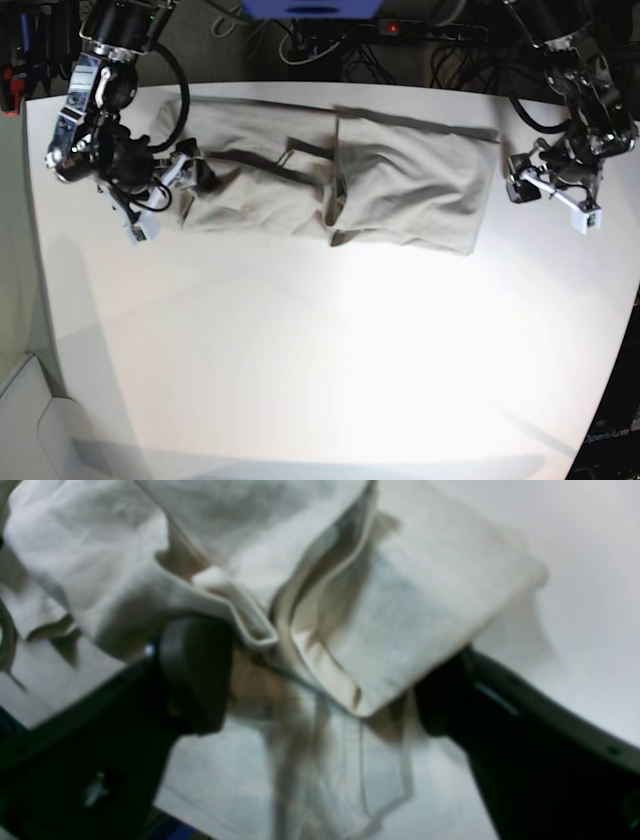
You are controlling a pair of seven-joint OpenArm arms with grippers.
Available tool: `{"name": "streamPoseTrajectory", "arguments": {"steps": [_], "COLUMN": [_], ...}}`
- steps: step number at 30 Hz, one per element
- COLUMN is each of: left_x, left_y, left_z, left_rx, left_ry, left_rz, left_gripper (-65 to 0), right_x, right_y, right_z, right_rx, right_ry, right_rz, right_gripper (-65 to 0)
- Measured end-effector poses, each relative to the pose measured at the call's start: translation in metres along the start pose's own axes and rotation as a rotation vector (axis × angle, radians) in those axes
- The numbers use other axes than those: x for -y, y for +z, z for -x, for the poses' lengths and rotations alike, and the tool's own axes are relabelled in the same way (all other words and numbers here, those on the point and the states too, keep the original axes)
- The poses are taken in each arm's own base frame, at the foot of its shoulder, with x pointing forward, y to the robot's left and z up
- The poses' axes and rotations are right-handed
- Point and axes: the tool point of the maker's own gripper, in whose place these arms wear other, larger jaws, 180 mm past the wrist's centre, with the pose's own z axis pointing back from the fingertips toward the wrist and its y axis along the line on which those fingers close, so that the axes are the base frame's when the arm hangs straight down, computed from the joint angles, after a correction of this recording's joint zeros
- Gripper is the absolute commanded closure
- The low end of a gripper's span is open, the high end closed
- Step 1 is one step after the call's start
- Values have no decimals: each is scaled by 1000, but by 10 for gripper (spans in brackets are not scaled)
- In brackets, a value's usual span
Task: Layout the t-shirt on the table in an organized manner, then fold the t-shirt properly
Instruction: 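Release the shirt with the left gripper and raise it away, then push the right gripper's held end toward the folded middle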
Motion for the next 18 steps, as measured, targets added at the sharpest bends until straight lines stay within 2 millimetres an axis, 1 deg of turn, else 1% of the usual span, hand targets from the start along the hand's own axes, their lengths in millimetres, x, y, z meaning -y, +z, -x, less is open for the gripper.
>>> {"name": "streamPoseTrajectory", "arguments": {"steps": [1,5,7,8,10,12,14,16,18], "left_x": [0,-1,-3,-6,-17,-31,-47,-58,-60], "left_y": [0,0,0,0,3,10,19,23,20], "left_z": [0,-1,0,1,-5,-18,-26,-26,-24], "left_rx": [0,0,-4,-11,-1,48,90,93,81], "left_ry": [0,-2,-9,-19,0,47,90,107,119], "left_rz": [0,-3,-14,-32,-68,-94,-121,-150,-147], "left_gripper": [-491,-491,-491,-491,-491,-491,-491,-491,-491], "right_x": [0,-2,-4,-4,-4,-6,-5,-5,-5], "right_y": [0,-2,-3,-3,-3,-3,-3,-2,-2], "right_z": [1,5,7,8,9,10,10,10,10], "right_rx": [-5,-20,-21,-24,-26,-22,-21,-22,-25], "right_ry": [-1,-4,-7,-8,-9,-13,-10,-9,-8], "right_rz": [-1,-7,-12,-13,-13,-20,-18,-16,-16], "right_gripper": [-327,-106,-22,0,0,0,0,0,0]}}
